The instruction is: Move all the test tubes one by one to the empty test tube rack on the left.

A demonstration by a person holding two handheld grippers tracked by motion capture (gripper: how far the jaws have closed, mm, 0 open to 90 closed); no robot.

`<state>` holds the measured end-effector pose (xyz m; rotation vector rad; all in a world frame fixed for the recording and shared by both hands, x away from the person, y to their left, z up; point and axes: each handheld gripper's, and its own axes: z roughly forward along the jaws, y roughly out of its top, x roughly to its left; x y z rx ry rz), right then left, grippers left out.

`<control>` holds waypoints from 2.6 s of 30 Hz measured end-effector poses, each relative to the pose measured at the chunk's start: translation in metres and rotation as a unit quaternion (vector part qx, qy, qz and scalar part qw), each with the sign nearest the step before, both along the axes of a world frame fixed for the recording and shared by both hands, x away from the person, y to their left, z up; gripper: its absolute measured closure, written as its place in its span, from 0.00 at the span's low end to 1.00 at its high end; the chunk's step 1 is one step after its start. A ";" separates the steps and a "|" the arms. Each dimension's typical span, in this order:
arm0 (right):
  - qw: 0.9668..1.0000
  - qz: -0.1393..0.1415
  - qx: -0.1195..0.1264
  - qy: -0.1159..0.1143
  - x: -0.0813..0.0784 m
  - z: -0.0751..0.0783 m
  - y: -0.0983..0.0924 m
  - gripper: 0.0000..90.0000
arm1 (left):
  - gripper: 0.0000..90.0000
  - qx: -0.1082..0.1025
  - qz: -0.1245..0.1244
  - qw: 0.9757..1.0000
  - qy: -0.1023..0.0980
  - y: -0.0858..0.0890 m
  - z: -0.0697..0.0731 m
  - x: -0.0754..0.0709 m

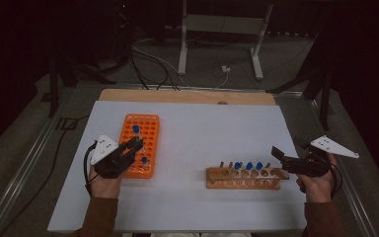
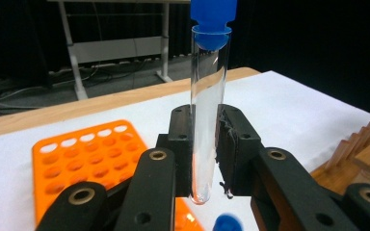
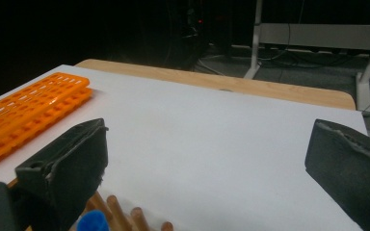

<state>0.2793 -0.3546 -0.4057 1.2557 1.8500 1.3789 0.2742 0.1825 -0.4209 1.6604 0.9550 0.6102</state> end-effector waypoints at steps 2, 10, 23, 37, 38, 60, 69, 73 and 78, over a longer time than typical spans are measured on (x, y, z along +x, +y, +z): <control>1.000 -0.002 -0.001 0.000 -0.001 -0.001 -0.002 0.02 | 0.87 0.001 0.004 1.000 0.003 0.003 -0.003 -0.001; 1.000 -0.008 -0.006 0.002 -0.004 -0.007 -0.006 0.02 | 0.87 0.007 0.012 1.000 0.021 0.011 -0.018 -0.002; 1.000 -0.006 -0.014 -0.002 -0.005 -0.006 -0.002 0.02 | 0.87 0.017 0.006 0.998 0.053 0.011 -0.044 -0.004; 1.000 -0.002 -0.010 -0.002 -0.006 -0.009 -0.001 0.02 | 0.87 0.057 0.001 0.995 0.081 0.007 -0.060 -0.009; 1.000 -0.002 -0.010 -0.002 -0.006 -0.009 -0.001 0.02 | 0.87 0.063 0.001 0.995 0.084 0.006 -0.061 -0.010; 1.000 0.008 -0.004 -0.003 -0.008 -0.014 0.003 0.02 | 0.79 0.107 -0.011 0.990 0.090 0.001 -0.064 -0.015; 1.000 0.013 -0.008 -0.002 -0.008 -0.014 0.006 0.02 | 0.87 0.118 -0.009 0.989 0.088 0.001 -0.062 -0.017; 1.000 0.017 -0.010 -0.003 -0.008 -0.013 0.008 0.02 | 0.87 0.118 -0.008 0.988 0.095 0.002 -0.063 -0.016; 0.999 0.030 -0.019 0.000 -0.010 -0.013 0.011 0.03 | 0.72 0.091 -0.014 0.992 0.089 0.005 -0.061 -0.018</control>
